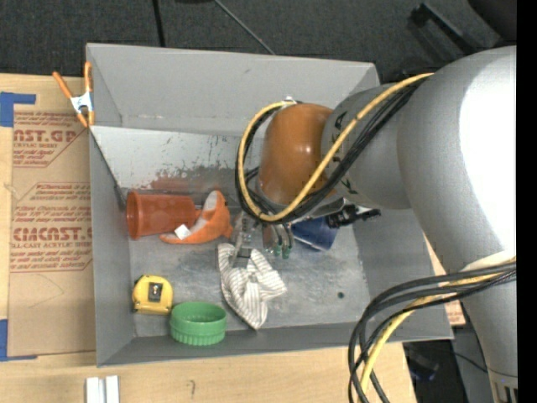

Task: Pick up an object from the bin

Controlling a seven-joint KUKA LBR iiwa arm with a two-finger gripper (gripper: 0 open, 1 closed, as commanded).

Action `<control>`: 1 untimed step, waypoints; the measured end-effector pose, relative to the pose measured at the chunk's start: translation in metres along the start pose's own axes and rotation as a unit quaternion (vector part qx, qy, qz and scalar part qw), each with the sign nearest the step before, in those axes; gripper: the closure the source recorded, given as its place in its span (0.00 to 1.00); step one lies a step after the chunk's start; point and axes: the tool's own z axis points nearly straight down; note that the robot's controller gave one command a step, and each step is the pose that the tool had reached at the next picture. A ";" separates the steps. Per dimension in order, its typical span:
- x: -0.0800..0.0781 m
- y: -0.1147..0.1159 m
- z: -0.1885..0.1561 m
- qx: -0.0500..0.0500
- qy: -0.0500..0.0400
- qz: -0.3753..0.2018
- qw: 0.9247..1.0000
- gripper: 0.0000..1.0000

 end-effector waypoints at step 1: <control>0.000 0.000 0.000 0.000 0.000 0.000 1.000 1.00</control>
Offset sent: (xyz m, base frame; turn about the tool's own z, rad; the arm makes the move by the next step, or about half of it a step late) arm -0.0060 0.0127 0.0955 -0.0232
